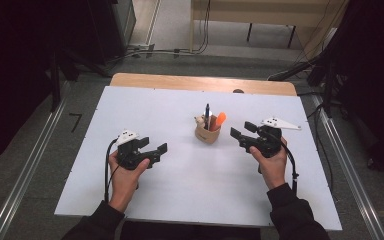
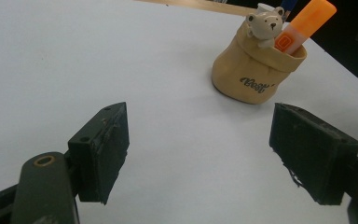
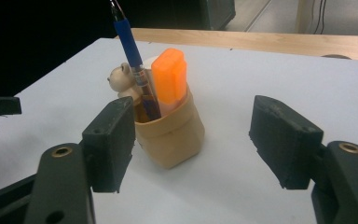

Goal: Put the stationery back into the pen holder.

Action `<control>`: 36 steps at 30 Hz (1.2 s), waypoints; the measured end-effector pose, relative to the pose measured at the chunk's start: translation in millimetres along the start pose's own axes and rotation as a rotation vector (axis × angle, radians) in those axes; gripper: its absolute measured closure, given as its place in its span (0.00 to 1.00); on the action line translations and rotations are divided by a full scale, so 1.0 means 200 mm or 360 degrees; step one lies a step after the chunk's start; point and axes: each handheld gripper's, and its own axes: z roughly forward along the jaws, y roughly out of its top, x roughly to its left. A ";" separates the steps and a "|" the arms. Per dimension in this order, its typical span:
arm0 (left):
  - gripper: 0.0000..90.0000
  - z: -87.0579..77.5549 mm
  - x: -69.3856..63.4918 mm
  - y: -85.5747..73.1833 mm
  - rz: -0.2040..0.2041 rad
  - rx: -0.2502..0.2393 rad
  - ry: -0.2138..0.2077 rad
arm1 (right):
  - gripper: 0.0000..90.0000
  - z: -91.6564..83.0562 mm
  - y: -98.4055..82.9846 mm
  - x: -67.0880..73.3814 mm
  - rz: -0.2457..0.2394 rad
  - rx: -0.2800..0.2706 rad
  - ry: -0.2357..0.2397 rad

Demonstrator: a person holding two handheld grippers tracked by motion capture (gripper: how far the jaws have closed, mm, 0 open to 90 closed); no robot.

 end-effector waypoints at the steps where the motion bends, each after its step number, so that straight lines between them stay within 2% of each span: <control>1: 0.23 0.00 0.00 0.00 -0.0003 -0.0003 0.0001 | 0.30 0.00 0.00 0.00 0.0001 0.0003 -0.0001; 13: 0.22 -0.05 0.05 -0.01 -0.0022 -0.0019 0.0032 | 0.26 -0.07 -0.05 -0.04 0.0043 0.0013 -0.0043; 36: 0.22 -0.10 0.07 -0.02 -0.0017 -0.0021 0.0065 | 0.23 -0.19 -0.14 -0.11 0.0074 0.0046 -0.0155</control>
